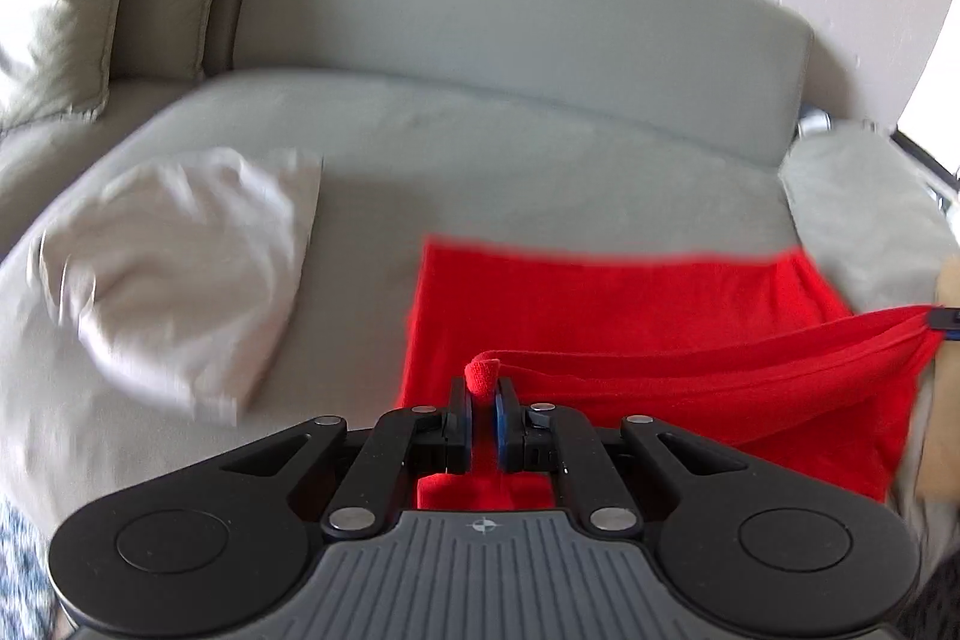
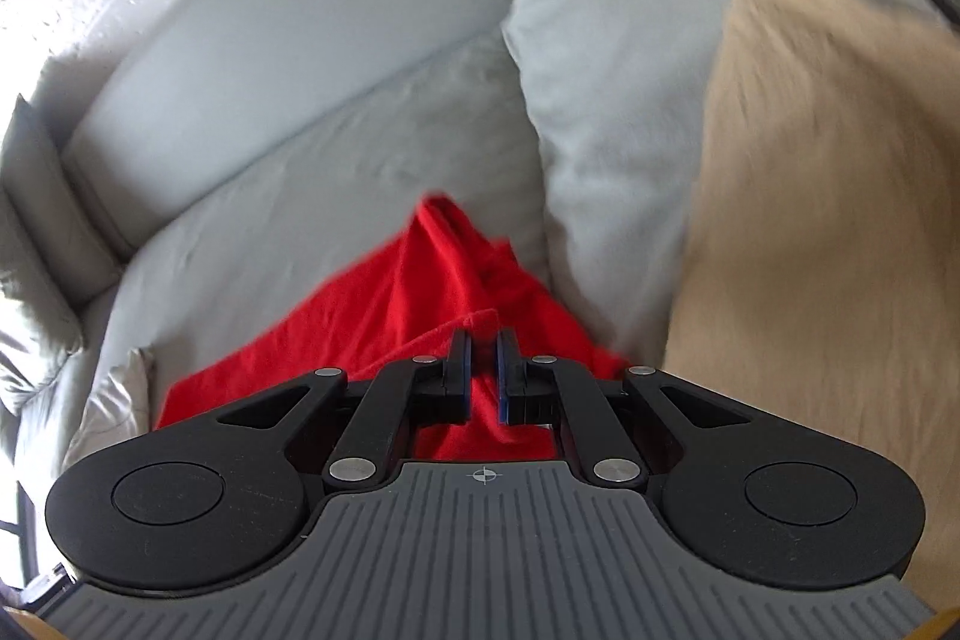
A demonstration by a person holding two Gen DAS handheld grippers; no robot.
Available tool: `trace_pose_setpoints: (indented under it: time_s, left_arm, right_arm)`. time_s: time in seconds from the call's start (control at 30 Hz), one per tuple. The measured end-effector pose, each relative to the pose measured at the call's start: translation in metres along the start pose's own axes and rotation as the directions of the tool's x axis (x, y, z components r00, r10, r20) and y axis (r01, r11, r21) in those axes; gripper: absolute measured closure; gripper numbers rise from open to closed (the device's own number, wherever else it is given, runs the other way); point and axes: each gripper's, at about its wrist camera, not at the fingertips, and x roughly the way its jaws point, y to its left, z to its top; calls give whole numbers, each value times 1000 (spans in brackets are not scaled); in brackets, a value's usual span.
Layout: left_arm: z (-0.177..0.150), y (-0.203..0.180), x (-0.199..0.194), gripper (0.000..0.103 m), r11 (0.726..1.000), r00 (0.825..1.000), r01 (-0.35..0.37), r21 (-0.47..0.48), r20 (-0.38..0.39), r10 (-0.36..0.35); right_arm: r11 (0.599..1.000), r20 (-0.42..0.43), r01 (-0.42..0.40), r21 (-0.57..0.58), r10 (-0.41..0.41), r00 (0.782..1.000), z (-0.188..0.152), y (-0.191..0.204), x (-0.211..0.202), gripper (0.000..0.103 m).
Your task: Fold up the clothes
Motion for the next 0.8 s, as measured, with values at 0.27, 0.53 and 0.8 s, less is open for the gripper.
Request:
trace_pose_setpoints:
  time_s: [0.27,0.53,0.8]
  left_arm:
    - [18,-28,-26,96,996,987,-19,87,162,5]
    - [-67,-9,-13,96,999,1000,12,-42,21,-11]
    - [-89,-19,-13,76,997,996,-66,40,-55,68]
  right_arm:
    - [986,205,-68,-151,99,974,24,40,-45,96]
    - [999,0,25,-45,-25,1000,-61,-43,12,96]
    - [975,-27,78,-207,-85,996,-80,-34,7,82]
